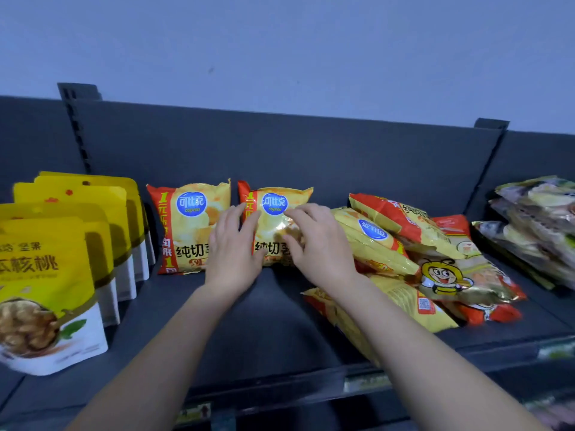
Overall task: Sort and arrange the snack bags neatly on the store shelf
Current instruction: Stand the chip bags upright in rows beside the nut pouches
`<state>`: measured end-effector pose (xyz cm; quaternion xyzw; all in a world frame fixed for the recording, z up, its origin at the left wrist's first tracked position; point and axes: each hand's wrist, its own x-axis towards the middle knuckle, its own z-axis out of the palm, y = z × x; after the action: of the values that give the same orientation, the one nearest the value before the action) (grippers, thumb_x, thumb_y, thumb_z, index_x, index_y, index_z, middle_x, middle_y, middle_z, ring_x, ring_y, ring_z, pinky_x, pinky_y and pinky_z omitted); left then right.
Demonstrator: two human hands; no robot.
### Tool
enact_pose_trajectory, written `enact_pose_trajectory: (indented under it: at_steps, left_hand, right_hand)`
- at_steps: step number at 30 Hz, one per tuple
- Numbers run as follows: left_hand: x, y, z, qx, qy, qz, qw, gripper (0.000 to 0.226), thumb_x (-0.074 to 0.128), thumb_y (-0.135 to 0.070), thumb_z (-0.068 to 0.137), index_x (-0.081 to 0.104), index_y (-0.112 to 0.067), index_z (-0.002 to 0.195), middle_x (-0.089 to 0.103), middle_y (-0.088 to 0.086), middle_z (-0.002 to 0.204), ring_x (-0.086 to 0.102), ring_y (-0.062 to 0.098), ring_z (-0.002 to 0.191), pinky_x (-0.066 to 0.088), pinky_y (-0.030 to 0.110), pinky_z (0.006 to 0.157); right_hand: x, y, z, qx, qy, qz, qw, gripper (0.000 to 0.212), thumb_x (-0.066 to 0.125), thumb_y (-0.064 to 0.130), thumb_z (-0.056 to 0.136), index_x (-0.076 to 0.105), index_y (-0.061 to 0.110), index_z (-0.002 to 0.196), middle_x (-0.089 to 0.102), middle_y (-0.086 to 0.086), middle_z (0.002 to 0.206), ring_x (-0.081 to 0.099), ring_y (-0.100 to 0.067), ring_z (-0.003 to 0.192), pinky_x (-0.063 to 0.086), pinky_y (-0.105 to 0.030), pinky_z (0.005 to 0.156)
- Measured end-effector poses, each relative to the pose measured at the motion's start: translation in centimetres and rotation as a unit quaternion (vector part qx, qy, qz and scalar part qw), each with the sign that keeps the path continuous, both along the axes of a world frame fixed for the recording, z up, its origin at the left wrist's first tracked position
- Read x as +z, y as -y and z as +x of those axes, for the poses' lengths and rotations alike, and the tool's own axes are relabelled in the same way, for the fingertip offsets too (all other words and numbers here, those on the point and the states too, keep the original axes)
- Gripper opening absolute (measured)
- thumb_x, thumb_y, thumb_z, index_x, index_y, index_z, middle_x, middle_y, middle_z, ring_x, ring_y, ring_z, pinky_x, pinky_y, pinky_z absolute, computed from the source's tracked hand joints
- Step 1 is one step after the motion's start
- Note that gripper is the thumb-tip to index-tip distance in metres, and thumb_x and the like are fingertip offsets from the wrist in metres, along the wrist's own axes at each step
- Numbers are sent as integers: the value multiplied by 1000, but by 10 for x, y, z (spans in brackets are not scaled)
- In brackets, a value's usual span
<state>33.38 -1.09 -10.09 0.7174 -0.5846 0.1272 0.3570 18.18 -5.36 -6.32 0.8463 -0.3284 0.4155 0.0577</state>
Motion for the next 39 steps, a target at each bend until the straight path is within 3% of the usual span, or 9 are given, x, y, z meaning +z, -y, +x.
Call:
enact_pose_trajectory:
  at_steps: [5, 9, 13, 20, 24, 28, 31, 36, 39]
  left_hand:
    - [19, 5, -65, -102, -79, -1, 992, 72, 71, -30, 84, 35, -20, 146, 39, -1, 145, 32, 18, 136, 33, 38, 111]
    - [24, 7, -105, -129, -163, 71, 976, 93, 74, -26, 81, 14, -29, 152, 45, -4, 142, 46, 17, 128, 41, 38, 105]
    - [22, 4, -130, -135, -278, 46, 950, 104, 70, -6, 84, -4, -34, 152, 48, -25, 108, 60, 11, 105, 50, 38, 94]
    - [18, -2, -137, -215, -385, 39, 897, 112, 71, 2, 81, -8, -35, 152, 34, -4, 152, 46, 11, 130, 47, 41, 102]
    - [19, -2, -138, -236, -305, 58, 921, 138, 88, -32, 58, -15, -45, 147, 21, -9, 158, 26, 6, 142, 31, 40, 115]
    - [29, -11, -138, -185, -283, -72, 938, 133, 91, -38, 57, -5, -42, 149, 19, -16, 154, 21, 0, 142, 26, 31, 115]
    - [31, -22, -127, -154, -347, -162, 911, 97, 82, -41, 64, 28, -28, 144, 49, -9, 137, 49, 8, 126, 42, 35, 106]
    - [24, -44, -95, -112, -488, -216, 838, 41, 76, -33, 78, 53, -37, 112, 70, -6, 106, 67, 15, 100, 53, 49, 91]
    - [20, -54, -80, -117, -560, -223, 789, 39, 70, -18, 87, 51, -26, 120, 69, 0, 111, 68, 19, 101, 54, 49, 89]
  right_hand:
    - [15, 7, -60, -69, -11, -67, 995, 41, 80, 22, 71, 68, 14, 109, 64, -5, 103, 58, -30, 98, 46, -39, 78]
    - [15, 13, -104, -160, -154, 58, 973, 62, 73, 44, 78, 51, 20, 132, 54, -4, 128, 47, -28, 120, 34, -41, 98]
    - [13, 14, -121, -168, -213, 38, 962, 36, 58, 15, 88, 54, 19, 123, 59, -3, 118, 51, -26, 109, 36, -35, 81]
    - [21, 15, -131, -90, -8, 32, 995, 18, 66, 11, 83, 49, 12, 79, 53, -2, 80, 50, -25, 76, 30, -32, 57]
    - [52, -3, -121, -33, 137, 81, 987, 27, 68, 22, 86, 43, 17, 76, 51, 5, 75, 45, -18, 68, 26, -30, 62]
    - [76, -18, -105, 70, 307, 249, 916, 33, 72, 16, 80, 44, 19, 63, 45, 9, 57, 42, -9, 53, 36, -27, 59]
    - [82, -28, -101, 185, 337, 390, 837, 26, 70, 20, 88, 53, 12, 69, 53, -2, 62, 52, -13, 51, 45, -29, 50]
    - [44, -26, -113, 158, 79, 378, 909, 36, 74, 51, 76, 66, 20, 92, 69, -1, 91, 63, -12, 87, 50, -31, 78]
    - [23, -26, -125, 71, -309, 390, 864, 106, 79, 67, 57, 30, 39, 147, 31, 4, 155, 27, -21, 143, 29, -48, 114]
